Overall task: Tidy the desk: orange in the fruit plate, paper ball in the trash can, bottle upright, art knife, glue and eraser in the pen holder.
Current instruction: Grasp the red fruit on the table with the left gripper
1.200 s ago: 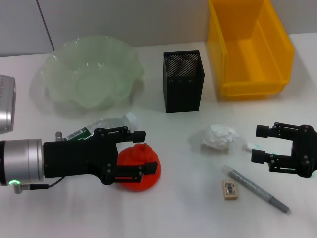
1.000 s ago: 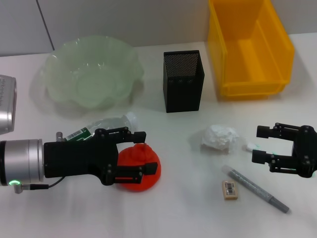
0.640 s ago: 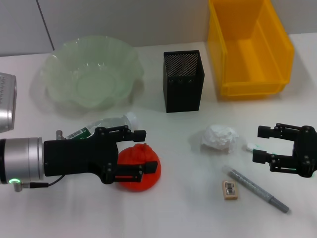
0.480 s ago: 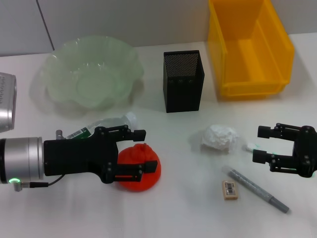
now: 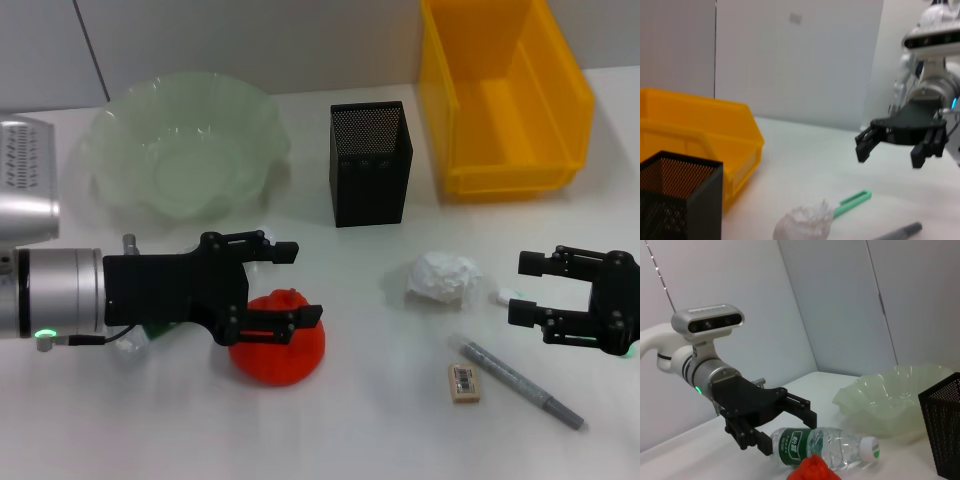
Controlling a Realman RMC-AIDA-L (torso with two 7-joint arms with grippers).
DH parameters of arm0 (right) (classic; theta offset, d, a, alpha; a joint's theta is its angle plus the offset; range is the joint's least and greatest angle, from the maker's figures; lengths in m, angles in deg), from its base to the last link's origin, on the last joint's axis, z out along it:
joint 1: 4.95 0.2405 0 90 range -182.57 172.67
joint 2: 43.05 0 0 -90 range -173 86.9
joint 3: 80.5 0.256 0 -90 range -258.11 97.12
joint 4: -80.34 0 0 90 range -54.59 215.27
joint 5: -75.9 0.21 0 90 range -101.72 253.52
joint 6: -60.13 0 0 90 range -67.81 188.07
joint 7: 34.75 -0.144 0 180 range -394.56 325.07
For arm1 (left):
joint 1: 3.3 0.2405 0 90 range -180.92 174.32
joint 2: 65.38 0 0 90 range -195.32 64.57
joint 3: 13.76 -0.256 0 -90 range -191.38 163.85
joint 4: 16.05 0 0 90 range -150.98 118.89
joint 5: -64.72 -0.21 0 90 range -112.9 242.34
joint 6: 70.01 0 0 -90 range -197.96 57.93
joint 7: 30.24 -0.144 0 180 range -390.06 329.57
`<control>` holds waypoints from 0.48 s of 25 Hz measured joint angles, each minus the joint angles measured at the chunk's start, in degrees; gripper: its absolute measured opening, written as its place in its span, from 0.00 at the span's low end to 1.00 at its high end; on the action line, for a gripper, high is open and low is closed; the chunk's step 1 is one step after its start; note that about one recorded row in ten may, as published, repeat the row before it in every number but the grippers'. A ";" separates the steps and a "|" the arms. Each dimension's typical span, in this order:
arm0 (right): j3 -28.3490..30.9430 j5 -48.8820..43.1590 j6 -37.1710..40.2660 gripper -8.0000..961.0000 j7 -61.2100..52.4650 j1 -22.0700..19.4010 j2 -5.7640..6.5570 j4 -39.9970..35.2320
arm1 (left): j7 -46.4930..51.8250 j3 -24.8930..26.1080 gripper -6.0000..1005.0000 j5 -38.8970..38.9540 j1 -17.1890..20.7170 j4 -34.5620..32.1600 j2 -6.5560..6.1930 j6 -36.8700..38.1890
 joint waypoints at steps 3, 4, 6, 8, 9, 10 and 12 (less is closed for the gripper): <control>0.00 -0.01 -0.13 0.78 0.00 0.00 0.05 0.00 | 0.93 -0.99 0.81 -1.60 -0.32 -0.86 0.03 -1.36; 0.00 -0.01 -0.21 0.78 0.00 0.00 0.06 0.00 | 1.23 -1.48 0.81 -2.21 -0.45 -1.06 0.05 -1.99; 0.00 -0.03 -0.44 0.78 0.00 -0.06 0.09 0.01 | 1.36 -2.18 0.81 -2.78 -0.58 -1.30 0.07 -2.94; 0.00 -0.04 -0.59 0.78 0.00 -0.10 0.09 0.04 | 1.84 -3.19 0.81 -3.55 -0.72 -1.77 0.10 -4.32; 0.00 -0.06 -0.62 0.78 0.00 -0.13 0.08 0.07 | 2.04 -3.48 0.81 -3.74 -0.77 -1.90 0.10 -4.66; 0.00 -0.07 -0.64 0.78 0.00 -0.15 0.04 0.09 | 2.33 -3.81 0.81 -4.00 -0.83 -2.04 0.11 -5.13; 0.00 -0.07 -0.65 0.78 0.00 -0.15 0.03 0.10 | 2.85 -4.47 0.81 -4.75 -0.95 -2.38 0.09 -6.29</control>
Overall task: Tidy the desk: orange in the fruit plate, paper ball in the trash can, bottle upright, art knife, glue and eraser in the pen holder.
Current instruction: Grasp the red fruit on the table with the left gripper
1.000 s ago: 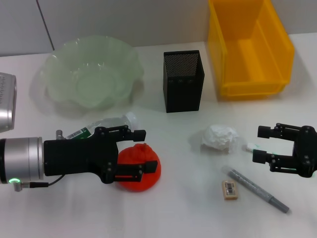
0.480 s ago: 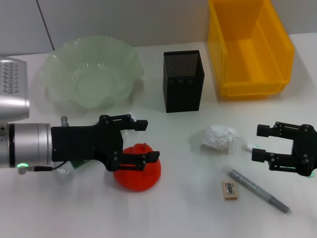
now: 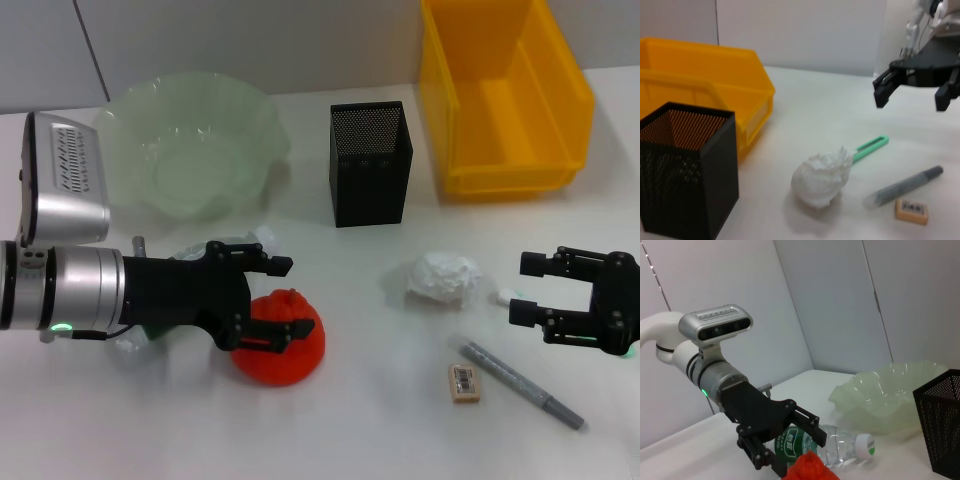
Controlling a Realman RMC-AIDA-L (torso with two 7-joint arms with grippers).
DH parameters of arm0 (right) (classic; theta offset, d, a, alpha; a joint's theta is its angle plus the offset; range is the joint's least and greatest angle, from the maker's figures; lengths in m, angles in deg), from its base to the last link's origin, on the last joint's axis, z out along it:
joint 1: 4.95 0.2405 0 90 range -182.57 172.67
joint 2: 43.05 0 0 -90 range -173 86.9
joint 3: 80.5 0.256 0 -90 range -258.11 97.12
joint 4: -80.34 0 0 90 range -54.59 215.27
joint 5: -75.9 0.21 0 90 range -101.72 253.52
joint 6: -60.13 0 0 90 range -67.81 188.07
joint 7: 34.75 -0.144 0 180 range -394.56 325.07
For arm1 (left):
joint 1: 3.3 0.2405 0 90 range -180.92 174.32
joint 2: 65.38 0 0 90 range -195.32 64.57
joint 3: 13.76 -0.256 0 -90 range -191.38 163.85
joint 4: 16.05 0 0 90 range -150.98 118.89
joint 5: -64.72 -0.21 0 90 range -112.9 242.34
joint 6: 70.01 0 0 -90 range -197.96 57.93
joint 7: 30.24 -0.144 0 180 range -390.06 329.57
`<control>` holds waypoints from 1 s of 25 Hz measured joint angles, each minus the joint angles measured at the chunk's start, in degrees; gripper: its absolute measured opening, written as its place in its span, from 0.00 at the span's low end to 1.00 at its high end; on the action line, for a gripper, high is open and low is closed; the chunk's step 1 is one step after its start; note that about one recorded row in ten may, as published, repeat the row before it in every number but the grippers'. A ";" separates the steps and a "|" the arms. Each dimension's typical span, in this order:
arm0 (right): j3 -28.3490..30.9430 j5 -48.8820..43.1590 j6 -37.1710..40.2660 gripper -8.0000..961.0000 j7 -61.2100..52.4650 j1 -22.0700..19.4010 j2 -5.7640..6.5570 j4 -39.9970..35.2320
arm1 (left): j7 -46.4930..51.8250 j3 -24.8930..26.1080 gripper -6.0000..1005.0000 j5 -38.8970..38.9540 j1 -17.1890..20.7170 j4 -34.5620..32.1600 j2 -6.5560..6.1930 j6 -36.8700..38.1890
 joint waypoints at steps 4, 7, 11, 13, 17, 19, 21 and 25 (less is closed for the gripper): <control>0.00 0.00 0.00 0.78 0.00 -0.02 -0.03 0.07 | 0.43 -1.81 0.81 -0.54 -0.12 -0.22 0.02 -1.75; 0.00 -0.01 -0.01 0.78 0.00 -0.02 -0.09 0.05 | 0.71 -3.17 0.81 -0.57 -0.15 -0.27 0.03 -2.75; 0.00 0.00 -0.01 0.78 0.00 -0.02 -0.13 0.05 | 0.72 -3.56 0.81 -0.60 -0.16 -0.29 0.02 -3.43; 0.00 0.00 0.00 0.78 0.00 -0.02 -0.13 0.05 | 0.72 -3.60 0.81 -0.61 -0.16 -0.30 -0.01 -3.47; 0.00 -0.01 0.00 0.78 -0.01 -0.02 -0.13 0.04 | 0.76 -3.67 0.80 -1.29 -0.19 -0.30 -0.08 -3.21; 0.00 -0.01 0.00 0.78 -0.01 -0.02 -0.12 0.06 | 1.07 -3.84 0.76 -1.99 -0.28 -0.30 -0.07 -3.15; 0.00 0.00 0.00 0.78 0.00 -0.07 -0.13 0.08 | 1.34 -4.21 0.68 -2.30 -0.35 -0.30 -0.02 -3.12; 0.00 0.00 0.00 0.78 -0.01 -0.19 -0.12 0.04 | 1.37 -4.48 0.52 -2.34 -0.40 -0.30 0.03 -3.09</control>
